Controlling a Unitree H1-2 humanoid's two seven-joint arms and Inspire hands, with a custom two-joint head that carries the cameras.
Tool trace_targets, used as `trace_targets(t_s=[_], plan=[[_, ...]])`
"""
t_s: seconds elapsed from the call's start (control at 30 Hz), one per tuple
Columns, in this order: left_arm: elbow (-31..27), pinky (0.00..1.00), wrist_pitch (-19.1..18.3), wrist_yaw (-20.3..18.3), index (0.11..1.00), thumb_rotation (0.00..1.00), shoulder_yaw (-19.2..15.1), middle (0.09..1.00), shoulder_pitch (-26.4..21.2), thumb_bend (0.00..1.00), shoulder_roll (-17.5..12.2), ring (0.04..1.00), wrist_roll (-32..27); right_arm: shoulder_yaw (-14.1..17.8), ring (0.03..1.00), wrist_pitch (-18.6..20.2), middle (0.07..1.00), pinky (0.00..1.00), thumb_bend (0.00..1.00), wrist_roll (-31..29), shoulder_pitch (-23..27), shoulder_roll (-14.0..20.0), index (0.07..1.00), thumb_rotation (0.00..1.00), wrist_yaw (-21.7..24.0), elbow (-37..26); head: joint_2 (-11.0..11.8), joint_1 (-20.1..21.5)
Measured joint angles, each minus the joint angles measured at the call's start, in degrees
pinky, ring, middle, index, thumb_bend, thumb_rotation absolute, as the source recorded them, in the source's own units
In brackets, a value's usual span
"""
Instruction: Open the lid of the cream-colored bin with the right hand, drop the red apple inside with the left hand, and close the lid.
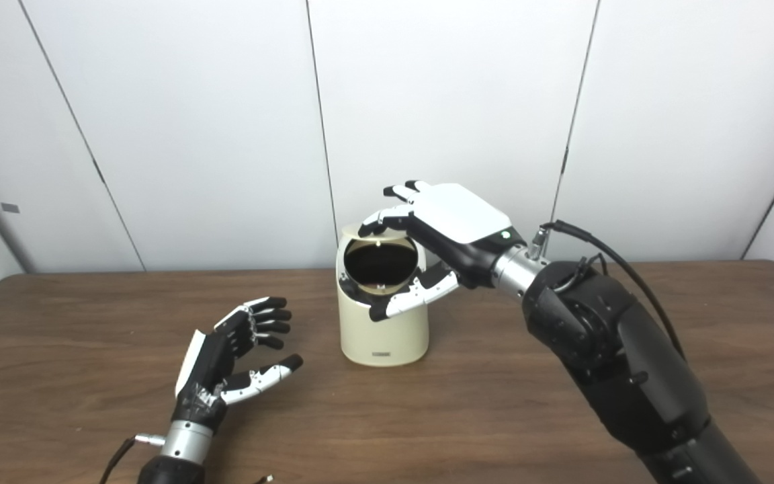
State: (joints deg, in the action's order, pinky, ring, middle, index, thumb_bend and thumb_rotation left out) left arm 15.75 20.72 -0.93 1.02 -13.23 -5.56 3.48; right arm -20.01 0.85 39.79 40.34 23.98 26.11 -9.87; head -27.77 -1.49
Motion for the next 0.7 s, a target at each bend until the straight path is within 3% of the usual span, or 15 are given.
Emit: trace_targets(t_s=[0.17,0.33,0.7], plan=[[0.0,0.57,-0.02,-0.01,0.756,0.0,-0.02,0.707,-0.01,0.65,0.01,0.67,-0.03,-0.1,0.947,-0.74,0.767,1.0,0.71,1.02,-0.31,0.1,0.772,0.71,1.11,-0.1,-0.26,0.0],[-0.01,0.58,-0.55,0.01,0.758,0.0,-0.08,0.707,-0.03,0.65,0.05,0.67,-0.02,-0.11,0.945,-0.92,0.772,1.0,0.71,1.8,-1.21,0.08,0.772,0.65,2.08,-0.23,-0.35,-0.18],[-0.27,0.58,-1.94,0.03,0.761,0.0,-0.18,0.708,-0.02,0.65,0.09,0.669,0.06,-0.94,0.936,-0.78,0.771,0.98,0.72,2.59,-1.98,0.02,0.776,0.64,5.74,-0.23,-1.23,-0.62]])
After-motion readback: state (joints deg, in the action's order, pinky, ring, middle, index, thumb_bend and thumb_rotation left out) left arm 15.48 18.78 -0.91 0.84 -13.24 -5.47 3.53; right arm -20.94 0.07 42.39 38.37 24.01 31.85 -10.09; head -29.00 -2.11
